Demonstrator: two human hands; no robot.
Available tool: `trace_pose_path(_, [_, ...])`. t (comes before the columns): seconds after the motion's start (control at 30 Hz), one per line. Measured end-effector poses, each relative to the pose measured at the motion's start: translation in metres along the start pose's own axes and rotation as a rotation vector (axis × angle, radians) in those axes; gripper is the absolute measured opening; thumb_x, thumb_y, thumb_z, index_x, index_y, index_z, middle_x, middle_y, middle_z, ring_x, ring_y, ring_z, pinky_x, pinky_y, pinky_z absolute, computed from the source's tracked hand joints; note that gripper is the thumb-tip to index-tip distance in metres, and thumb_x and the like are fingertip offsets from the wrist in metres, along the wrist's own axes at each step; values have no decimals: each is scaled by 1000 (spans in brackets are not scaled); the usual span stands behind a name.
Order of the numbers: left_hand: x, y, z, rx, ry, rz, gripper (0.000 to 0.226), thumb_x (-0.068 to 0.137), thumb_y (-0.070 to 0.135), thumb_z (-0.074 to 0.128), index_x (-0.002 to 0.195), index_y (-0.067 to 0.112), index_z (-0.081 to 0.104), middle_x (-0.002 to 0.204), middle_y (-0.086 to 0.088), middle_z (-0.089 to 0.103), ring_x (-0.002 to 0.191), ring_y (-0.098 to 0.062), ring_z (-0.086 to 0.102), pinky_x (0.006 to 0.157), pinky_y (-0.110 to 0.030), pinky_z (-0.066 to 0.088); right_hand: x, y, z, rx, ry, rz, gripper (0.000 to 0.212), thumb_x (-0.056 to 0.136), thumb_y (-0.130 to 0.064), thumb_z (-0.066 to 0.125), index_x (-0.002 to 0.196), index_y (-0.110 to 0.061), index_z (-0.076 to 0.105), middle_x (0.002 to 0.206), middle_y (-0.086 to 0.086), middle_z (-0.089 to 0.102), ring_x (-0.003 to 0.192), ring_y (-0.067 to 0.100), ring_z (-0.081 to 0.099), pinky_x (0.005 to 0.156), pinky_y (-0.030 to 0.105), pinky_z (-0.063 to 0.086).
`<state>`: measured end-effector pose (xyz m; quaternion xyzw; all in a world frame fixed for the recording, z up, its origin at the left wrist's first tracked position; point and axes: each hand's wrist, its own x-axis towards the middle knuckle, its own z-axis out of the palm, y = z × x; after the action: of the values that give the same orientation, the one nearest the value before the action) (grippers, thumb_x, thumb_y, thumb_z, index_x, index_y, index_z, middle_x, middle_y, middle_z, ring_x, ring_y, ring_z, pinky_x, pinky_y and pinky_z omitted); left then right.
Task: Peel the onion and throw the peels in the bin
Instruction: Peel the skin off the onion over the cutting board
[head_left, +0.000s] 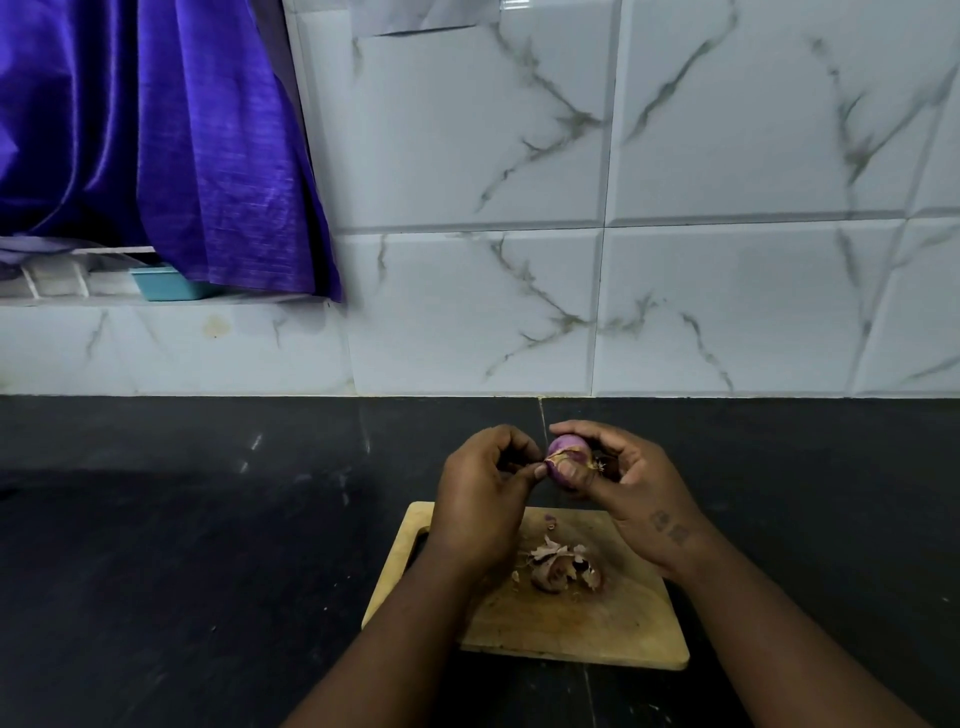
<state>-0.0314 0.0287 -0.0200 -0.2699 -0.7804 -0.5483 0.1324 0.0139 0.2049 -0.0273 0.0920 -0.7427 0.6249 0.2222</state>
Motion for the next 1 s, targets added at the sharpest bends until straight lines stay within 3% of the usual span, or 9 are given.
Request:
trace_pose_path(0.13, [0,-1,-1,116,-28,75,29,94,9,74,86,34,61,95,12,61,88,-5,60,72,-21,52,0,3,1,-48,9,-13,33,85,-11,81,114,-27,77,113,-4,73,107,20,70,81,38,65])
trace_pose_path(0.33, [-3,0,5,217,-18,128,24,102,10,60,90,30,53,95,16,52,94,-5,50,73,-18,39,3,5,6,-37,80,-45,30,84,-13,81,113,-21,76,109,-5,75,103,23,70,77,40,65])
trace_pose_path(0.6, [-2,-1,3,217,74,161,21,91,13,77,93,29,63,99,16,54,94,-8,55,73,-23,49,3,4,3,-130,79,-69,33,84,-16,82,114,-29,76,111,-10,75,105,16,69,91,53,59])
trace_pose_path(0.7, [-2,-2,2,260,55,178,19,93,15,76,92,29,64,95,19,52,91,-6,53,71,-17,42,1,2,2,-161,59,-79,34,84,-17,82,115,-31,75,112,-13,74,107,12,69,92,46,60])
trace_pose_path(0.87, [-1,-2,1,317,-13,183,30,97,12,69,88,35,53,90,19,49,86,-5,48,68,-16,36,-1,0,3,-266,52,-135,36,84,-17,82,115,-33,74,110,-11,72,106,5,66,85,15,51])
trace_pose_path(1.0, [-2,-1,3,265,-43,83,40,100,13,65,79,41,45,87,15,51,79,-3,49,64,-16,34,-4,-5,8,-398,98,-214,35,86,-22,80,120,-30,73,111,-17,69,107,1,65,86,14,51])
